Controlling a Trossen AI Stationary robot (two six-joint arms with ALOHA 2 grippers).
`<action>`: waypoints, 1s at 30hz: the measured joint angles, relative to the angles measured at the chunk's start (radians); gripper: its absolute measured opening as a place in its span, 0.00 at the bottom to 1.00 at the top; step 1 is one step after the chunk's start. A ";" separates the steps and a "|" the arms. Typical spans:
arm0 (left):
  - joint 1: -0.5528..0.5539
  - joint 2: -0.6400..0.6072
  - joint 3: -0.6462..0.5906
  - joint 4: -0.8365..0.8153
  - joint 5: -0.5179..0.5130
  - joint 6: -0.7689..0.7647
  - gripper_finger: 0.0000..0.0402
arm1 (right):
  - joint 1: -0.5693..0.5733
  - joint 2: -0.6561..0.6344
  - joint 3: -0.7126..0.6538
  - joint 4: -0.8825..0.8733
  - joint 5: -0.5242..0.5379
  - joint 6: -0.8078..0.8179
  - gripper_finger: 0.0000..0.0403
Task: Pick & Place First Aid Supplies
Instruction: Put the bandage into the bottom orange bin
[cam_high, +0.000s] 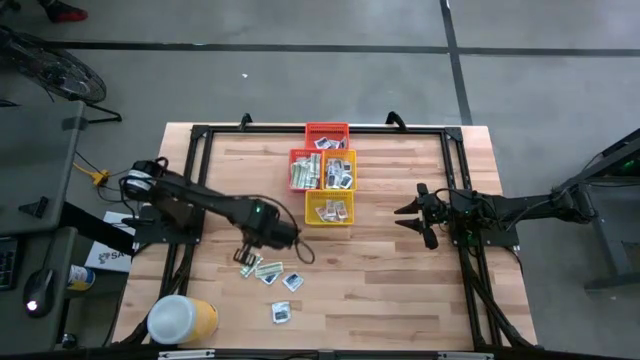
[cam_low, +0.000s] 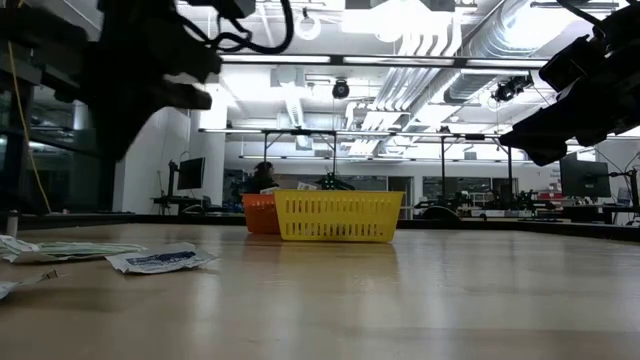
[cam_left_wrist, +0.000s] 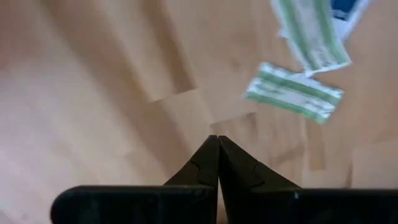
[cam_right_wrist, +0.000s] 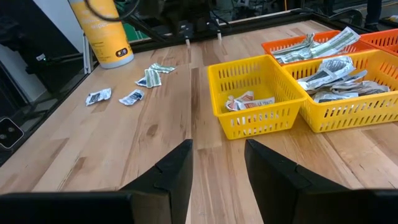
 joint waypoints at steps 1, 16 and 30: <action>-0.016 0.000 -0.013 0.015 0.017 0.000 0.00 | 0.000 0.000 0.000 0.000 0.000 0.000 0.35; -0.137 0.000 -0.184 0.283 0.149 0.076 0.41 | 0.000 0.000 0.000 0.000 0.000 0.000 0.35; -0.136 -0.001 -0.340 0.431 0.095 0.115 0.52 | 0.000 0.000 0.000 0.000 0.000 0.000 0.35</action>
